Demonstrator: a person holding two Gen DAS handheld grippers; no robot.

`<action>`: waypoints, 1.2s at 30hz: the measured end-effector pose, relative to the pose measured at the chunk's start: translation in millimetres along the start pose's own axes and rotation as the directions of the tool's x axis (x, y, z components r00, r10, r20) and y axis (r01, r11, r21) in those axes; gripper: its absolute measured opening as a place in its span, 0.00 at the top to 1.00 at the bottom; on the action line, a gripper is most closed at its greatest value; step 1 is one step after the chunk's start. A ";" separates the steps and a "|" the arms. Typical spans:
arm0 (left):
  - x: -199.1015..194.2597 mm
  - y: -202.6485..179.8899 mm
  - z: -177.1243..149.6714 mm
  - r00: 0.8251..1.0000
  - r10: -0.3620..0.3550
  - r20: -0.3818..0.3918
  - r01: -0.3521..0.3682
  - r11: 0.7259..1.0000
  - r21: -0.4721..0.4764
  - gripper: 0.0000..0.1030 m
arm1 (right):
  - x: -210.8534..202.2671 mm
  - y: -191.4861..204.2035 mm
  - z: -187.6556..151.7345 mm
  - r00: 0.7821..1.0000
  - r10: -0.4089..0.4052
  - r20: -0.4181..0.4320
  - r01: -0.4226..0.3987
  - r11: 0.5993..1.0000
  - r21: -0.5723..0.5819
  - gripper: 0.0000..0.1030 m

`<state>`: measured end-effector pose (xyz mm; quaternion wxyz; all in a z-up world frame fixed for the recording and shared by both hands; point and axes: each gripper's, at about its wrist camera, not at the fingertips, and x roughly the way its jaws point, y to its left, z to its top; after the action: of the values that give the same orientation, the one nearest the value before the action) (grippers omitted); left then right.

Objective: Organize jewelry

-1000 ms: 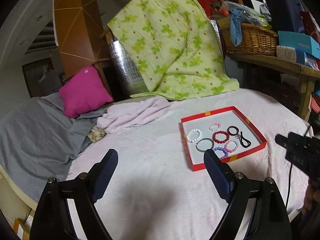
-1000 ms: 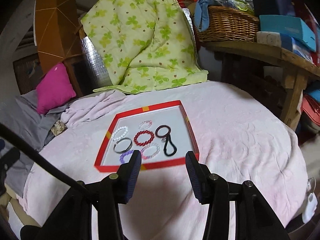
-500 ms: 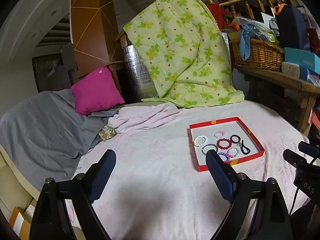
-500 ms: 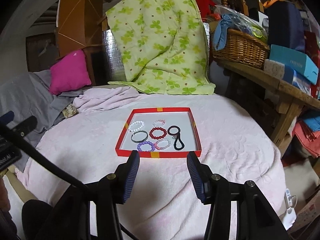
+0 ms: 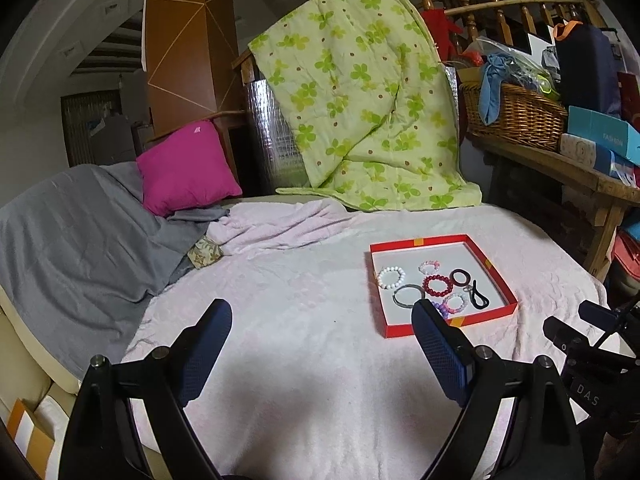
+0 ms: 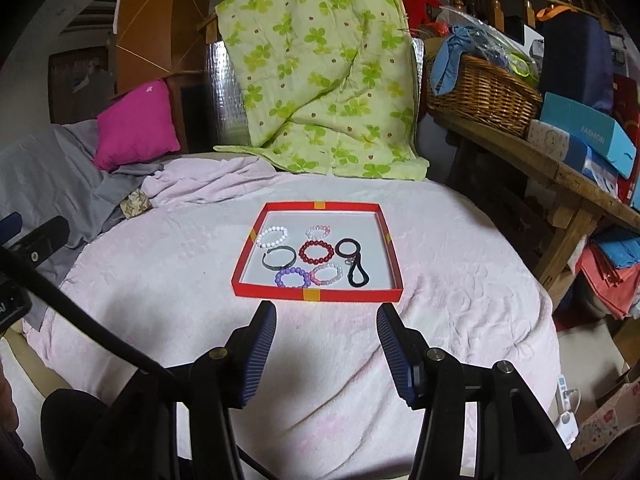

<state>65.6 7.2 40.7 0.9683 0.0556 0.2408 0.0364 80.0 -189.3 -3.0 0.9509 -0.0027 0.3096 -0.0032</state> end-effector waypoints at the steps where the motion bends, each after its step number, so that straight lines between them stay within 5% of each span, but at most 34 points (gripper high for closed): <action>1: 1.3 -0.3 -0.7 1.000 -0.001 -0.004 0.001 1.000 0.000 0.11 | 1.6 -0.8 -0.7 1.000 0.001 -0.004 -0.001 1.000 0.007 0.45; 36: 8.7 -13.3 -3.0 0.999 -0.029 -0.030 0.029 0.999 0.014 0.11 | 8.1 -8.9 -1.8 1.000 -0.001 -0.007 0.002 0.999 0.034 0.45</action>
<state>72.4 -5.0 32.4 0.9646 0.0585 0.2563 0.0215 85.5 -198.2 -9.1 0.9497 0.0135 0.3128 -0.0093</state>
